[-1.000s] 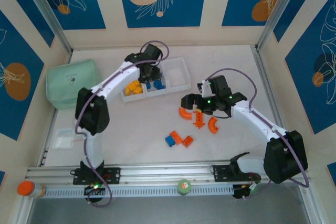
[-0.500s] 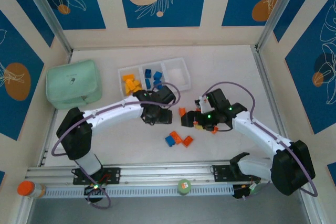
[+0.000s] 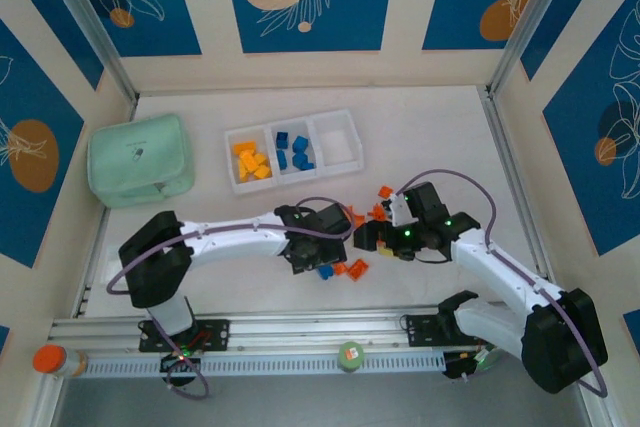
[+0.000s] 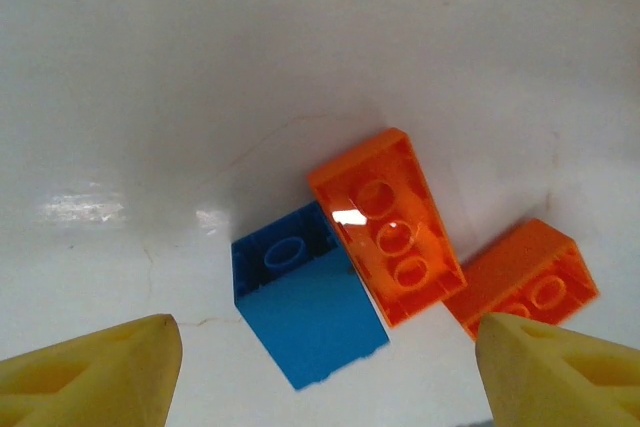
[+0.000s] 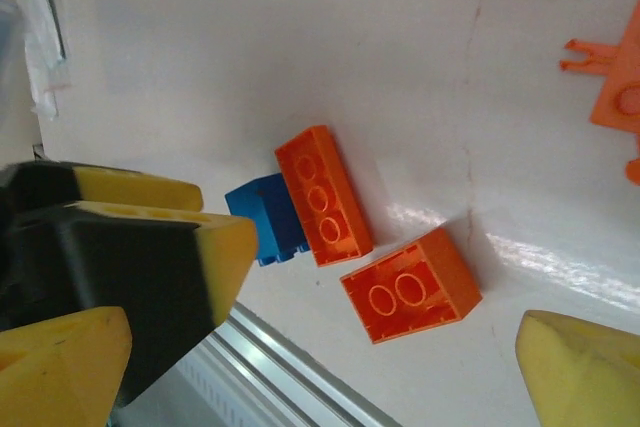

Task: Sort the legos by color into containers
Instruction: Pick up the lego from the middle-left of the table.

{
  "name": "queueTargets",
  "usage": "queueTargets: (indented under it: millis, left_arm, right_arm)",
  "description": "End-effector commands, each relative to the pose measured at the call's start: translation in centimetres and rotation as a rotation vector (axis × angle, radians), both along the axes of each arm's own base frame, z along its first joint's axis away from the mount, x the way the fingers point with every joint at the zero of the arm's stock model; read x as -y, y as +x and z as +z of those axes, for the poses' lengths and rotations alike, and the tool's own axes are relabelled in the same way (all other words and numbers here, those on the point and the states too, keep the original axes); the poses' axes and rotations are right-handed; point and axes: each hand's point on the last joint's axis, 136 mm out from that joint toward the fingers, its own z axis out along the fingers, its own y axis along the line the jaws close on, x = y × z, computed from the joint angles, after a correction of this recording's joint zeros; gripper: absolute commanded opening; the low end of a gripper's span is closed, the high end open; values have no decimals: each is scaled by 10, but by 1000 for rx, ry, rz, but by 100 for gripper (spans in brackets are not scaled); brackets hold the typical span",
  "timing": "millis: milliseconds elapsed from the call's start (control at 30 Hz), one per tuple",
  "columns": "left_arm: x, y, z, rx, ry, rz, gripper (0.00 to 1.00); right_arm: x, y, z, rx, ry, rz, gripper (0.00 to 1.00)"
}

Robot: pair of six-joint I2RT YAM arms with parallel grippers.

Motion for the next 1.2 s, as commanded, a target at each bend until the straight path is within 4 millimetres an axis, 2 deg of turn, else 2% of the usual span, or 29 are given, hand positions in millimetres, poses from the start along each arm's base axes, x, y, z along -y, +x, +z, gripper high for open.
queueTargets:
  millis: [0, 233, 533, 767, 900, 1000, 1100, 1167]
  left_arm:
    - [-3, -1, -12, -20, 32, 93, 76]
    - [-8, -8, -28, -52, 67, 116, 65]
    - [-25, -14, -29, -48, 104, 122, 48]
    - [-29, -16, -29, -42, 97, 113, 35]
    - [-34, -13, -19, -10, 103, 102, 30]
    - [-38, -3, -3, 42, 93, 82, 29]
    - [-47, 17, 20, 104, 106, 50, 29]
    - [-54, 38, 38, 152, 119, 14, 29]
  right_arm:
    - [-1, -3, 6, 1, 53, 2, 99]
    - [2, -2, 4, -5, 65, -2, 99]
    - [2, 1, 2, -11, 73, -13, 99]
    - [0, 3, 1, -24, 79, -6, 99]
    - [-1, 5, 8, -9, 81, 0, 99]
    - [-2, 8, 14, 12, 73, 5, 99]
    - [-4, 15, 25, 37, 75, 13, 99]
    - [-6, 21, 33, 56, 81, 18, 99]
